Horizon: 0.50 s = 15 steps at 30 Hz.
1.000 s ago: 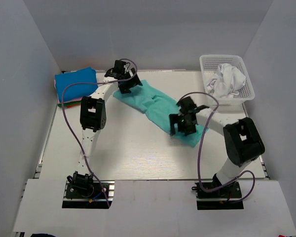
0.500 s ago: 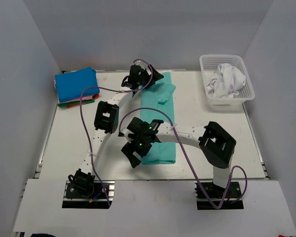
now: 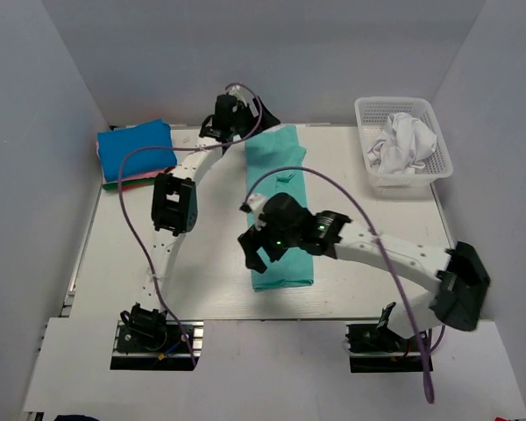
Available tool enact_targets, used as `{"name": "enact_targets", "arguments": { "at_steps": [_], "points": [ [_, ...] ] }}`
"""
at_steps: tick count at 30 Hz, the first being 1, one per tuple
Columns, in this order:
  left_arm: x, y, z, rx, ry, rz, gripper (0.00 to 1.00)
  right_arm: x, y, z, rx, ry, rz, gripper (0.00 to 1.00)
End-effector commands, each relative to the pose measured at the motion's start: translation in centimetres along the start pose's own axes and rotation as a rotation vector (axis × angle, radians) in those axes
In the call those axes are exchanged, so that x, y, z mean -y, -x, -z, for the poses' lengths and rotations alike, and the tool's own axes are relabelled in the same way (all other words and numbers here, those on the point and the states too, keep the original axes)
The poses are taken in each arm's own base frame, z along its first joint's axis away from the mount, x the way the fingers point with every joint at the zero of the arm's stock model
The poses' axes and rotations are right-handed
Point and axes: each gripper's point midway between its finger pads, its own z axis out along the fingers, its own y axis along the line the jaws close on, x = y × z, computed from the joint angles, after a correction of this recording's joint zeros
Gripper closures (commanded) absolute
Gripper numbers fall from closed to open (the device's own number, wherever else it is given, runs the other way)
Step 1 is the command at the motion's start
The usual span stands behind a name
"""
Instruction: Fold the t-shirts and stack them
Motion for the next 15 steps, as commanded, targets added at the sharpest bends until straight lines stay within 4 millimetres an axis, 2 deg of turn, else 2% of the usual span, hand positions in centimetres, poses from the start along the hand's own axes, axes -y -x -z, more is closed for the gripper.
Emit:
{"name": "enact_targets", "arguments": {
  "at_steps": [1, 2, 3, 4, 5, 6, 7, 8, 10, 11, 13, 14, 15],
  "points": [
    [15.6, 10.3, 11.4, 0.142, -0.175, -0.246, 0.00, 3.0, 0.3, 2.3, 0.144, -0.148, -0.193, 0.10],
    [15.7, 9.9, 12.5, 0.119, -0.153, -0.268, 0.00, 3.7, -0.9, 2.4, 0.137, -0.173, -0.221, 0.10],
    [17.1, 10.0, 15.4, 0.112, -0.098, -0.306, 0.00, 4.4, -0.1, 4.7, 0.207, -0.195, -0.265, 0.10],
    [16.1, 8.1, 16.1, 0.056, -0.044, -0.302, 0.00, 5.5, -1.8, 4.9, 0.204, -0.248, -0.347, 0.10],
    [15.6, 6.6, 17.3, 0.003, -0.023, -0.292, 0.00, 6.3, -2.5, 5.3, 0.207, -0.270, -0.382, 0.10],
    [14.7, 4.6, 18.5, -0.067, 0.004, -0.264, 0.00, 6.6, -4.3, 6.2, 0.212, -0.286, -0.429, 0.10],
    [16.4, 4.3, 21.6, -0.066, -0.008, -0.239, 0.00, 7.3, -5.4, 6.6, 0.199, -0.307, -0.469, 0.10],
    [13.2, -0.5, 22.1, -0.178, 0.057, -0.178, 0.00, 7.4, -5.9, 7.2, 0.204, -0.297, -0.503, 0.10],
    [12.1, -4.3, 24.7, -0.237, 0.094, -0.135, 0.00, 7.8, -8.4, 7.9, 0.135, -0.326, -0.571, 0.10],
    [10.9, -7.6, 27.1, -0.284, 0.145, -0.103, 0.00, 7.1, -8.6, 8.1, 0.121, -0.291, -0.569, 0.10],
    [9.9, -11.9, 29.9, -0.382, 0.202, -0.010, 0.00, 7.3, -10.3, 8.6, 0.079, -0.307, -0.606, 0.10],
    [7.9, -15.9, 31.4, -0.466, 0.243, 0.045, 0.00, 6.9, -11.1, 8.4, 0.050, -0.283, -0.606, 0.10],
    [9.3, -17.7, 33.3, -0.493, 0.203, 0.053, 0.00, 7.0, -11.5, 8.2, 0.046, -0.281, -0.616, 0.10]
  ]
}}
